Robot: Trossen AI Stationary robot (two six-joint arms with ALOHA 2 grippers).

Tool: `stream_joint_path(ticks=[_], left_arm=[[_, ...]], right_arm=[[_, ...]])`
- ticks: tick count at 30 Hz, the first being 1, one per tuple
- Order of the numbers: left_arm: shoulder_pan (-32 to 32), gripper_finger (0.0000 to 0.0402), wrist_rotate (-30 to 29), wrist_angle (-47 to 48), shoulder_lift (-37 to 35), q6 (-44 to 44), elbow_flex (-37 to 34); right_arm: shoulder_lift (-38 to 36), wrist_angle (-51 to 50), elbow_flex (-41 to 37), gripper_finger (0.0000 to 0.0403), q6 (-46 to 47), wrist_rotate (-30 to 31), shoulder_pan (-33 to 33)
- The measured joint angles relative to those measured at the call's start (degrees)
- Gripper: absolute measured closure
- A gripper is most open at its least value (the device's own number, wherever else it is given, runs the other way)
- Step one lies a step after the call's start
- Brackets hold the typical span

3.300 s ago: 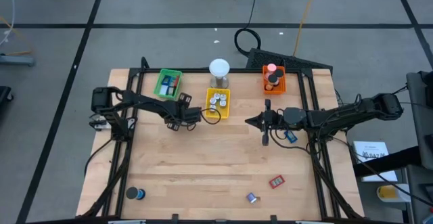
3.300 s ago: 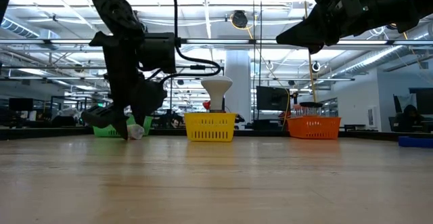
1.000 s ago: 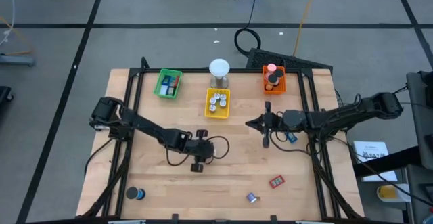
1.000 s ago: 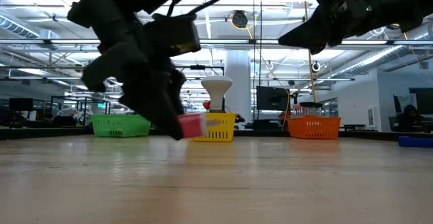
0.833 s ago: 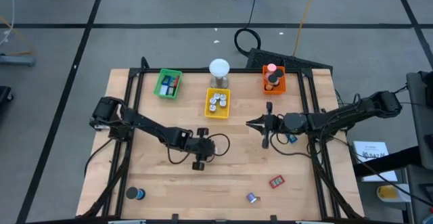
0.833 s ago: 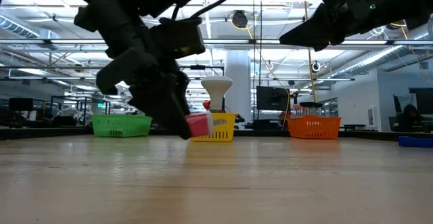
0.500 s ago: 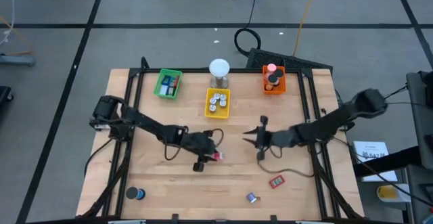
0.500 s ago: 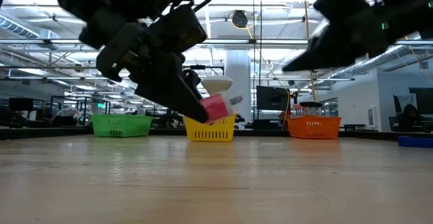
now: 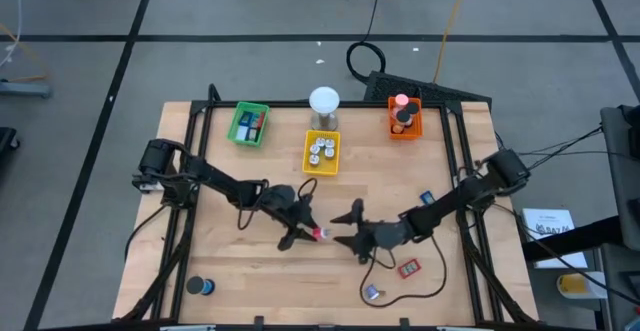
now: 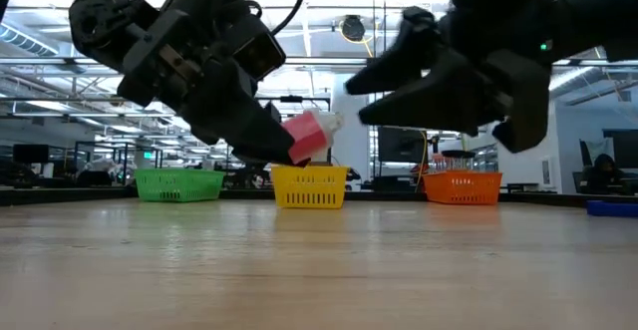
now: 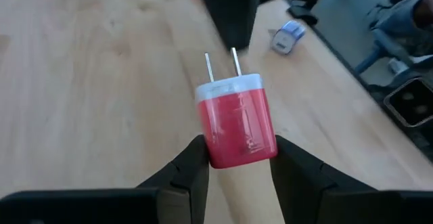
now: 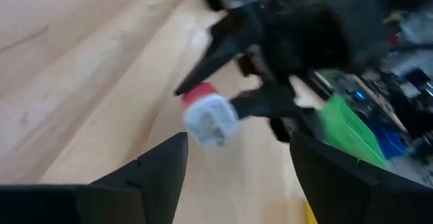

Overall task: Pick & Place Office items
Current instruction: Put the pink charger adapter into the yellow bin

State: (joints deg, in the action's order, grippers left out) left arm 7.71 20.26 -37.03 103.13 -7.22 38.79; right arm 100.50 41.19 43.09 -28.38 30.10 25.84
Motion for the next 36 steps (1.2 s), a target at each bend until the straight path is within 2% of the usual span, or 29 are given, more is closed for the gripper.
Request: stream_joint_path(ticks=[4,10,12,15,24,28,31,33,36], left_arm=[[0.2,0.0272,0.7,-1.0,0.0,0.4,0.0],[0.2,0.0272,1.2,-1.3,0.0,0.4,0.0],[0.2,0.0272,1.3,-2.0,0.0,0.4,0.0],[0.1,0.0272,1.3,-2.7,0.0,0.4,0.0],[-0.4,0.0270,2.7,-3.6,0.0,-0.1,0.0],[-1.1,0.0236,2.2,-2.8,-0.3,-2.7,0.0],[-1.6,0.0195,0.5,2.6,-3.6,-1.1,0.0],[-1.5,0.0173,-2.9,9.2,-7.1,2.1,0.1],[-0.8,0.0155,-11.2,17.6,-13.0,4.8,0.0]], right_arm=[[2.5,-3.3,4.4,0.0143,-0.9,-6.9,-1.4],[4.7,-3.9,6.8,0.0157,-3.2,-7.9,-3.3],[4.6,-3.7,6.9,0.0166,-3.0,-10.4,-4.3],[4.6,-3.6,6.9,0.0184,-2.3,-15.2,-5.3],[4.6,-2.1,6.9,0.0261,-4.3,-15.8,-5.1],[4.6,-2.1,6.9,0.0261,-3.0,-16.3,-5.2],[4.5,-2.3,6.9,0.0258,-1.1,-15.8,-5.2],[3.8,-4.3,6.9,0.0256,0.6,-16.3,-5.2],[2.7,-7.5,6.9,0.0262,4.3,-16.3,-5.3]])
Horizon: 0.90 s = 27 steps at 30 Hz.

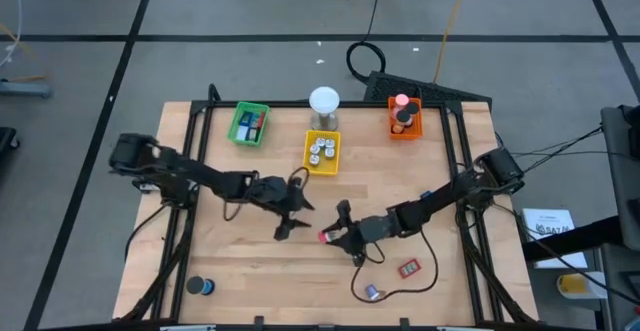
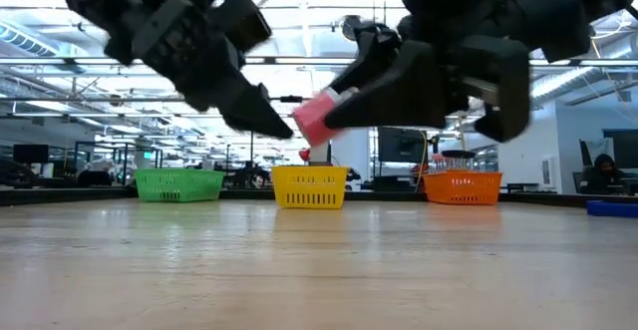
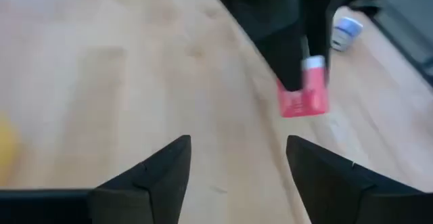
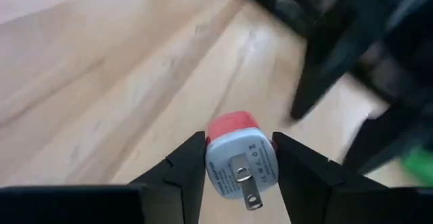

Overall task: Pick & Place Office items
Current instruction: Put the pink charger adapter into the yellow bin

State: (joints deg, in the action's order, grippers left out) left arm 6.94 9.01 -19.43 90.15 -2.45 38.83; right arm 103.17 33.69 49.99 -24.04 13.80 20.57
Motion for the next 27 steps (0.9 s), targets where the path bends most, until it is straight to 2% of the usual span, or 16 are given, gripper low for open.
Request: stream_joint_path(ticks=[3,5,8,11,14,17,21,27], left_arm=[[1.3,0.0160,-6.6,1.5,-5.7,1.4,-1.7],[1.9,0.0175,-9.2,-1.4,-8.3,1.4,-4.3],[2.3,0.0209,-12.5,-9.2,-10.9,0.8,-10.0],[2.6,0.0246,-15.1,-20.5,-11.4,-0.5,-16.2],[3.0,0.0278,-17.5,-29.6,-11.4,-1.2,-21.1],[3.0,0.0302,-21.1,-34.1,-11.4,-1.7,-24.4],[3.0,0.0325,-26.0,-36.8,-11.4,-2.3,-26.9],[3.0,0.0345,-26.7,-34.4,-11.3,-4.2,-27.2]], right_arm=[[-1.9,-5.7,0.4,0.0265,7.2,2.9,-1.3],[-3.7,-13.9,1.4,0.0264,16.1,4.5,-2.9],[-4.7,-28.2,5.4,0.0261,30.3,4.3,-6.8],[-4.5,-41.4,8.5,0.0261,37.9,0.8,-10.8],[-2.9,-46.0,11.1,0.0262,40.6,-2.6,-13.6],[-2.9,-51.4,12.3,0.0260,41.3,-3.6,-14.9],[-2.9,-53.8,12.6,0.0259,41.8,-3.5,-16.7],[-2.9,-56.2,12.6,0.0251,42.5,-6.6,-19.5]])
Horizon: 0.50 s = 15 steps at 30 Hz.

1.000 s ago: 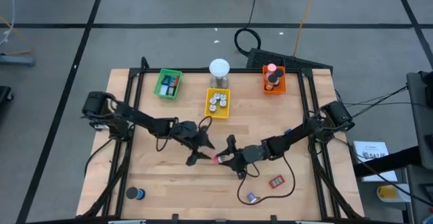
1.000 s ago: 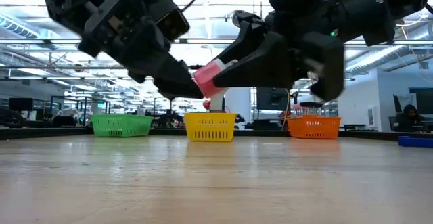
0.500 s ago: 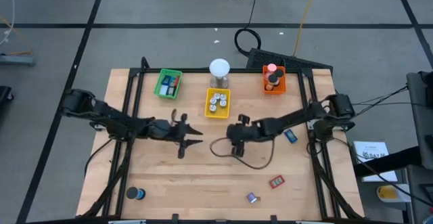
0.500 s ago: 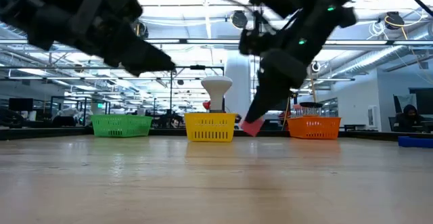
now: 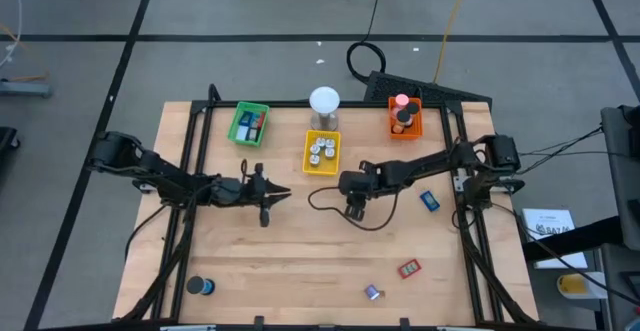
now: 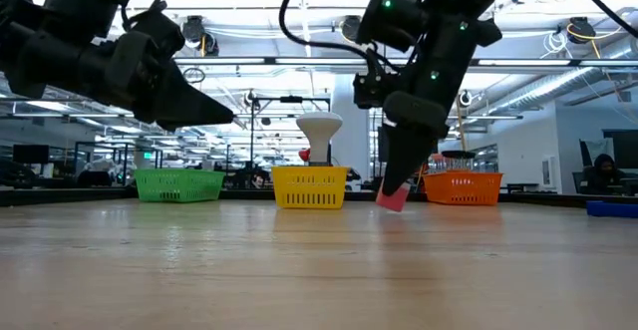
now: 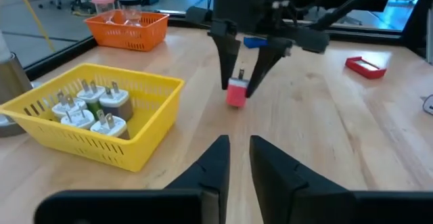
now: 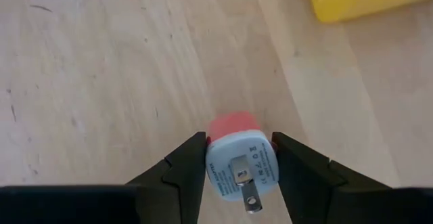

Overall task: Pick & Place Office items
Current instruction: Put the pink charger adapter into the yellow bin

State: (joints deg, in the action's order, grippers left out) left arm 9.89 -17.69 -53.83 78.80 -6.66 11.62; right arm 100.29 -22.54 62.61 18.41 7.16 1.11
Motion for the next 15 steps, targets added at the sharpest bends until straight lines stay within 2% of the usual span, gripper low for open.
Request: stream_joint_path(ticks=[7,15], left_arm=[[0.0,0.0364,0.0,0.0,0.0,0.5,0.1],[0.0,0.0388,0.2,0.1,0.0,0.5,0.1]], right_arm=[[0.0,-0.5,0.0,0.0216,-1.4,0.6,-1.2],[-1.3,-0.7,0.0,0.0140,-2.7,2.0,-1.2]])
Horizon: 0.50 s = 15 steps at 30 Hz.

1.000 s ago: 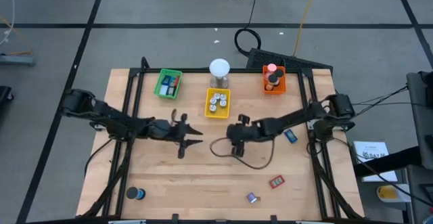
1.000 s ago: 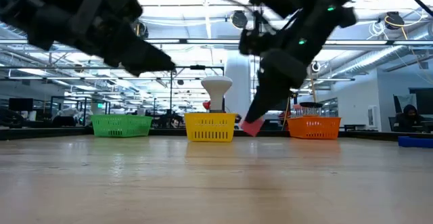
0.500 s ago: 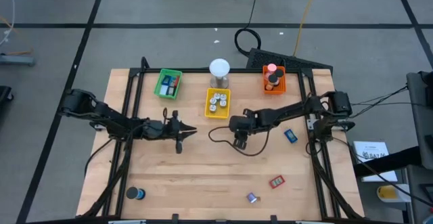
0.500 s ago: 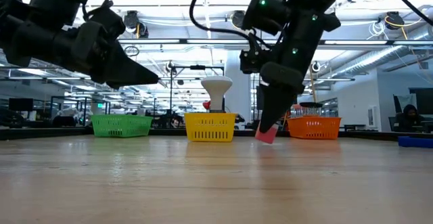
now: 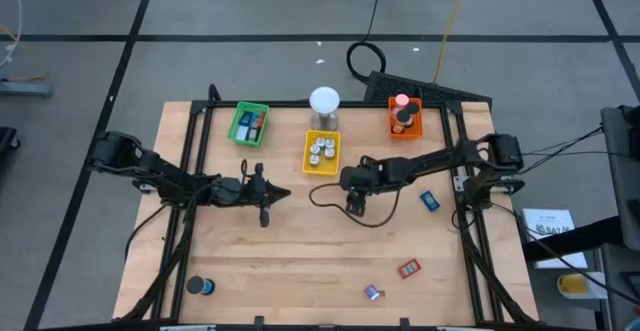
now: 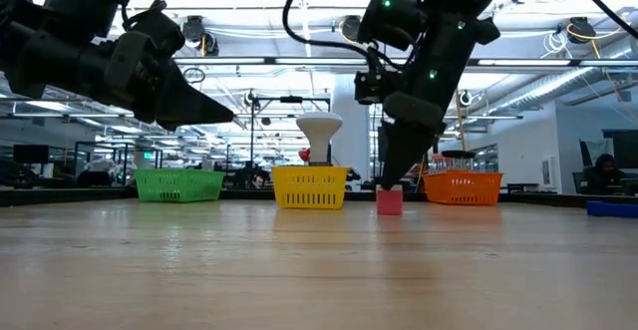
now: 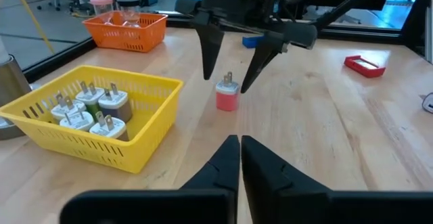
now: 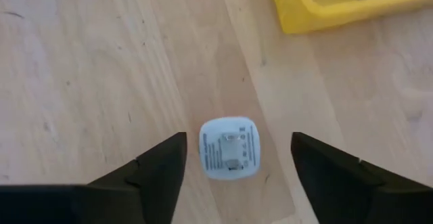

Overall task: Pick & Place Office items
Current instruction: Put the pink charger adapter into the yellow bin

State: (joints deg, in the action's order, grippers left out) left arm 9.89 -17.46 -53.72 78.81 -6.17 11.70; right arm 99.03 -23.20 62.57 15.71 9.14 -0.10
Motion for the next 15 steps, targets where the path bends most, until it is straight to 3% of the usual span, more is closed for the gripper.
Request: stream_joint_path(ticks=[3,7,15], left_arm=[[0.0,0.0398,0.0,0.0,0.0,0.3,0.0],[0.0,0.0393,0.0,0.0,0.0,0.3,0.0],[0.0,0.0376,0.0,0.0,0.0,0.2,0.0]], right_arm=[[-0.4,-0.2,0.0,0.0121,1.1,-0.3,0.0],[0.0,-1.4,0.0,0.0123,3.1,-0.4,-0.1],[1.8,0.7,0.0,0.0209,1.7,-0.4,-0.1]])
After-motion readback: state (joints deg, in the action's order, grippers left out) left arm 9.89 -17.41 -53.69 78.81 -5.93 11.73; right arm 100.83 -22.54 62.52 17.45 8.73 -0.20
